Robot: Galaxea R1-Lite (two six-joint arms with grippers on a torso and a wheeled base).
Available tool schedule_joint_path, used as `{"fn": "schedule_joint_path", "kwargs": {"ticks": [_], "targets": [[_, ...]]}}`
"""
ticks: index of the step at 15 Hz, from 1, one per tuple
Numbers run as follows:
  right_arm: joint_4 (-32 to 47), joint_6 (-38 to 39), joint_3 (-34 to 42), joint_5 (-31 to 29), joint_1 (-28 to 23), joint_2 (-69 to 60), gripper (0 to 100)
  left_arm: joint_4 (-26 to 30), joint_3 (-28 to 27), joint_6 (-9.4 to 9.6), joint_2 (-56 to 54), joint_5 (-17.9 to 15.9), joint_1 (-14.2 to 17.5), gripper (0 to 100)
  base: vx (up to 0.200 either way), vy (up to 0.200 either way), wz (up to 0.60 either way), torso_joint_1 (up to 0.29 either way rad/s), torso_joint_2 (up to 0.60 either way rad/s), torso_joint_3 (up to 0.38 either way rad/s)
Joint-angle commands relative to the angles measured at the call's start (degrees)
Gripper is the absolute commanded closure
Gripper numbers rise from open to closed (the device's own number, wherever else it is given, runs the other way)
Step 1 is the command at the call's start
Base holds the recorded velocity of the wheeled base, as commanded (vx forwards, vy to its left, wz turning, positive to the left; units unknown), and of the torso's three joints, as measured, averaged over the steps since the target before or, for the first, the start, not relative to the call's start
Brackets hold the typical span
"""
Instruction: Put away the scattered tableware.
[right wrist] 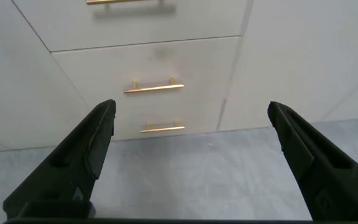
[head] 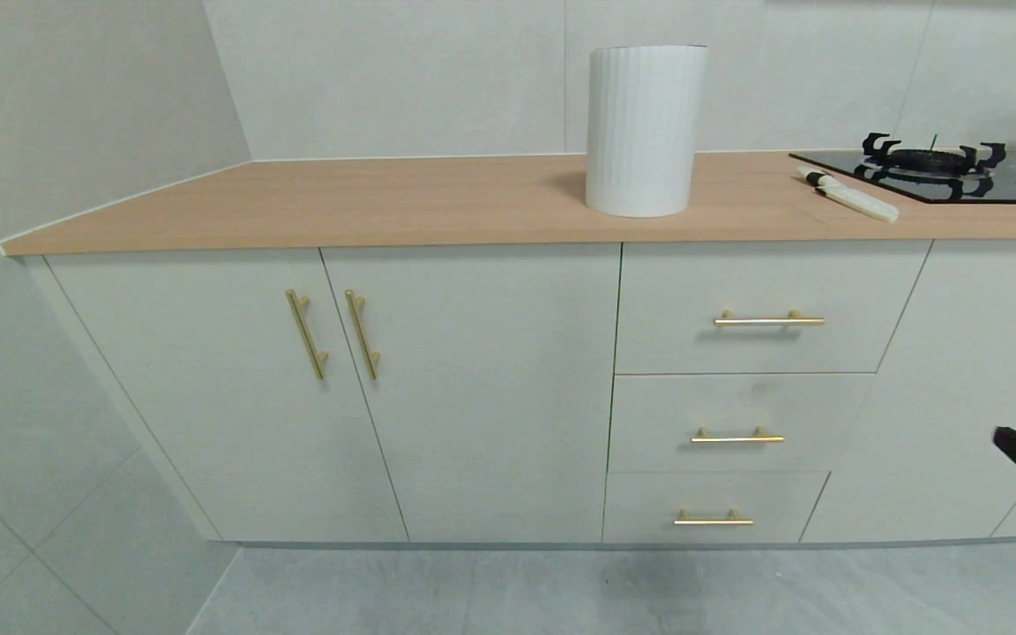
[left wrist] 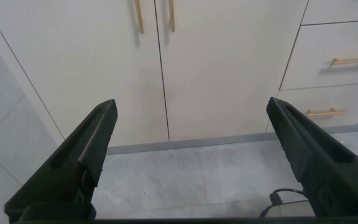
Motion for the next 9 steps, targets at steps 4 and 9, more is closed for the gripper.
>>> {"fn": "schedule_joint_path", "kwargs": {"ticks": [4, 9], "targets": [[22.2, -8.6, 0.3, -1.5, -8.2, -37.4, 0, 0.0, 0.0, 0.01, 0.0, 0.0, 0.0, 0, 0.000, 0.000, 0.00, 0.000, 0.00, 0.000], [28.9, -10.5, 0.4, 0.1, -11.7, -49.2, 0, 0.0, 0.0, 0.01, 0.0, 0.0, 0.0, 0, 0.000, 0.000, 0.00, 0.000, 0.00, 0.000]]}}
